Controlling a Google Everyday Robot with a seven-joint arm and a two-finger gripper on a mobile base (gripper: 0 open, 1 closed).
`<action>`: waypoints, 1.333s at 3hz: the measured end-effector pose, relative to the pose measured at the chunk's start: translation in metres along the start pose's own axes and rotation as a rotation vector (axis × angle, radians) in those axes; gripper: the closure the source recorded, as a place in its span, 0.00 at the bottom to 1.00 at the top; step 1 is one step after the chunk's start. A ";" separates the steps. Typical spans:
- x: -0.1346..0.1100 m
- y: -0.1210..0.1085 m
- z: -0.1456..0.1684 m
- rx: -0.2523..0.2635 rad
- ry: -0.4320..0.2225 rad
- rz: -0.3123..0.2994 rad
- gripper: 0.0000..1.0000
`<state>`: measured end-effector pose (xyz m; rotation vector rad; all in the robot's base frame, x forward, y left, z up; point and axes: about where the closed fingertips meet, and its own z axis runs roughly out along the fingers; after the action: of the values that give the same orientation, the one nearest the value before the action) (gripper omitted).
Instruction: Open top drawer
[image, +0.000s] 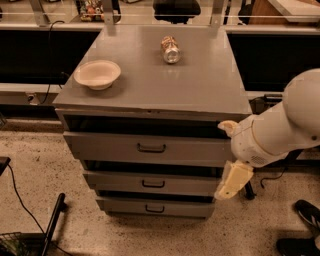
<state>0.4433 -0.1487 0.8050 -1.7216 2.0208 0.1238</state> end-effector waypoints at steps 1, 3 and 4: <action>-0.009 -0.007 0.036 0.029 -0.048 -0.040 0.00; -0.012 -0.015 0.046 0.039 -0.033 -0.071 0.00; -0.014 -0.030 0.062 0.059 -0.009 -0.119 0.00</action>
Offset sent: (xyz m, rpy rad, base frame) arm 0.0138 0.0170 -0.0240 0.0266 -0.0362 0.0325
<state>0.4913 -0.1191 0.7635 -1.7961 1.8905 0.0330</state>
